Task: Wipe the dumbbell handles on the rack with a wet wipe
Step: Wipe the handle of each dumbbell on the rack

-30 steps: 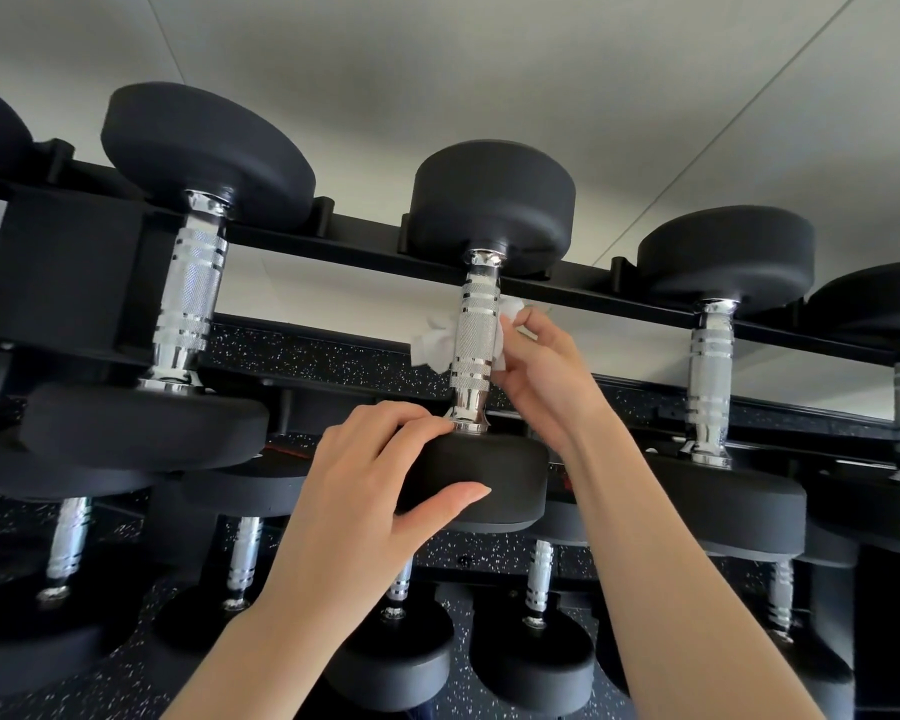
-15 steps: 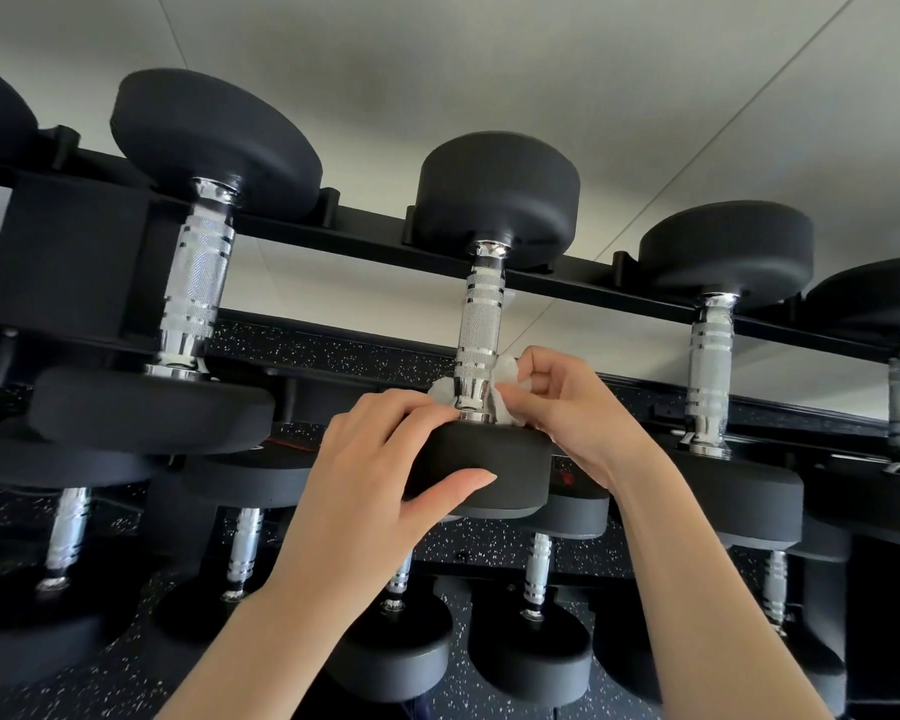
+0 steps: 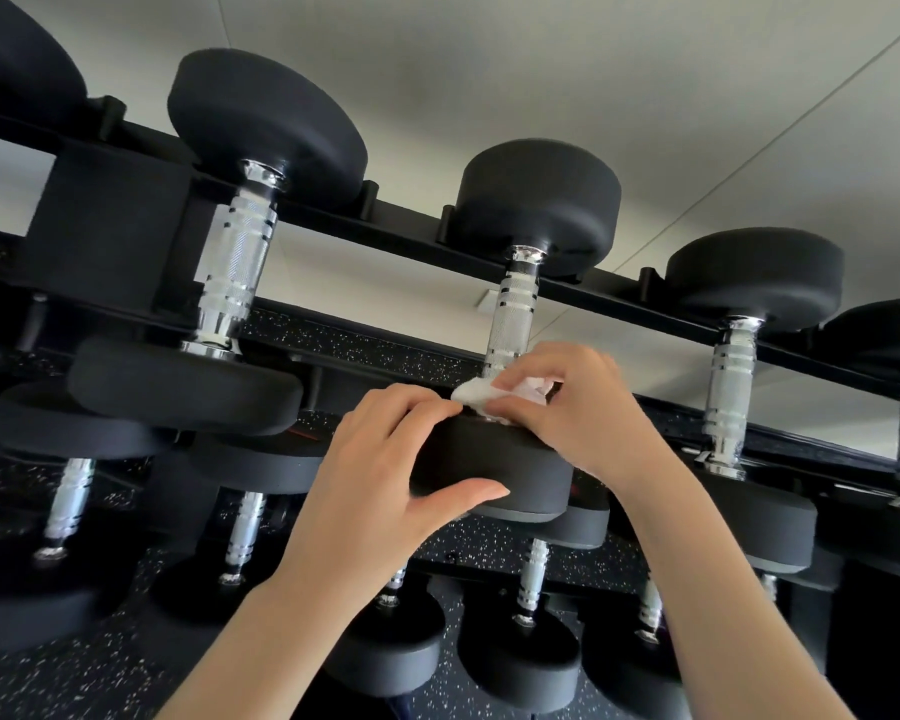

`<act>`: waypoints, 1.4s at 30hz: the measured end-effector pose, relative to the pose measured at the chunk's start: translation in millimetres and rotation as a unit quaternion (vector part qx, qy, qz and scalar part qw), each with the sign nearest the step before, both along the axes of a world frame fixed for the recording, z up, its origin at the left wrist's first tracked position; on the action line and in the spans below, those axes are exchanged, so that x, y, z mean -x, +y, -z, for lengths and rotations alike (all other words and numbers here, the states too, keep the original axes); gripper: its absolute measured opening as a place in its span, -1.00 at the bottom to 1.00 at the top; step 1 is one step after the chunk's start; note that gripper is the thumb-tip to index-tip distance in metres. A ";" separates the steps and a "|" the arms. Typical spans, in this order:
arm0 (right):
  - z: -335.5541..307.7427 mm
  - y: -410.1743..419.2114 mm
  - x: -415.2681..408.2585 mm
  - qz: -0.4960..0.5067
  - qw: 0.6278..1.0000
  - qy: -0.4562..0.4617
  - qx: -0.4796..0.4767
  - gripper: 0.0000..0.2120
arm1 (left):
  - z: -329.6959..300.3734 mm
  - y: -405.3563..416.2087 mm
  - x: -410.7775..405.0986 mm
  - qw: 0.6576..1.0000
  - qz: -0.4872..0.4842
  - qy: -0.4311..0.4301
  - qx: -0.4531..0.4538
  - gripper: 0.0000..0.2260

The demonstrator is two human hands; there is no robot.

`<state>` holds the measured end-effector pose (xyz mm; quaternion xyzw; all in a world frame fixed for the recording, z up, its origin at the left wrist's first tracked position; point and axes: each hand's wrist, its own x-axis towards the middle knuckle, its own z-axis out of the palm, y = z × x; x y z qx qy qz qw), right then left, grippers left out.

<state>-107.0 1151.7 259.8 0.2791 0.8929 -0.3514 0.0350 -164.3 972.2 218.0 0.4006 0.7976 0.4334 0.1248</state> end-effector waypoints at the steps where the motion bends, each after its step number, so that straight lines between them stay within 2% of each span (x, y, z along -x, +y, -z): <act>1: -1.6 -0.8 4.8 -0.027 0.999 -0.025 -0.031 -0.93 | 0.8 0.1 0.3 1.000 0.000 -0.002 -0.003 -0.47; 4: -4.3 -6.8 17.9 -0.094 0.983 -0.088 -0.132 -0.99 | 2.6 1.4 0.8 1.000 -0.003 0.005 -0.016 -0.54; 8: -8.1 -14.5 29.5 -0.147 0.958 -0.132 -0.208 -0.87 | 4.1 2.2 0.8 0.999 -0.012 0.011 -0.040 -0.57; 10: -9.9 -15.1 31.9 -0.155 0.954 -0.140 -0.217 -0.84 | 4.4 2.2 0.8 0.999 -0.014 0.011 -0.044 -0.57; 15: -9.4 -10.8 31.4 -0.132 0.963 -0.166 -0.166 -0.87 | 4.9 1.1 1.9 0.999 -0.006 0.008 -0.049 -0.57; 17: -7.7 -10.5 32.3 -0.128 0.961 -0.167 -0.181 -0.87 | 6.9 1.2 2.3 0.999 -0.009 0.008 -0.051 -0.56; 28: -1.7 -5.7 58.2 -0.114 0.930 -0.119 -0.329 -0.85 | 13.2 2.8 4.7 0.999 -0.008 0.015 -0.051 -0.47; 34: -7.3 16.1 93.0 -0.036 0.923 -0.081 -0.374 -0.81 | 13.3 2.7 6.1 0.998 -0.006 0.024 -0.052 -0.49; 38: 1.6 15.6 91.5 -0.020 0.901 -0.032 -0.432 -0.79 | 13.3 2.7 6.7 0.998 -0.007 0.024 -0.050 -0.48; 40: 5.3 14.7 87.9 -0.001 0.910 0.004 -0.414 -0.79 | 12.7 2.4 7.9 0.999 -0.002 0.027 -0.048 -0.48; 42: 4.3 19.3 86.9 0.029 0.937 0.014 -0.347 -0.81 | 11.8 2.3 9.1 0.999 0.003 0.024 -0.047 -0.48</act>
